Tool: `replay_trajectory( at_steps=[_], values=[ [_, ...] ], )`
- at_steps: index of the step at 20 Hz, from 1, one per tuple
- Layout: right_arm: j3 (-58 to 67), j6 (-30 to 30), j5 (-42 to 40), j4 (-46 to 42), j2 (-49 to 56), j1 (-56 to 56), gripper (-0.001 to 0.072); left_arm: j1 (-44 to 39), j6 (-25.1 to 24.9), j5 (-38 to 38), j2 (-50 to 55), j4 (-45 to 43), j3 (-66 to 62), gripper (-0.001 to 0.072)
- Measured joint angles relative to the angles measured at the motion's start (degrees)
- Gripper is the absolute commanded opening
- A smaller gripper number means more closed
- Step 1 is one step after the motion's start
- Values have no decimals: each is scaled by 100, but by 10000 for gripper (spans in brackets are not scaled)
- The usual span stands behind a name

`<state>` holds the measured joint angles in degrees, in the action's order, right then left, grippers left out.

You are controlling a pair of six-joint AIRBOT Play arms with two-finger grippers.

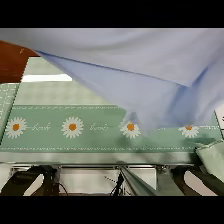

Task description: Fold the shirts.

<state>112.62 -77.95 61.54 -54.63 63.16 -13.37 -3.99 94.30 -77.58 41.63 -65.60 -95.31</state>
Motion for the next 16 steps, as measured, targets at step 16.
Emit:
replay_trajectory(
  at_steps=[16],
  values=[
    [4,476,1429,-389,3989,774,22,-7,90,1858,1217,439,4723,16]
  ],
)
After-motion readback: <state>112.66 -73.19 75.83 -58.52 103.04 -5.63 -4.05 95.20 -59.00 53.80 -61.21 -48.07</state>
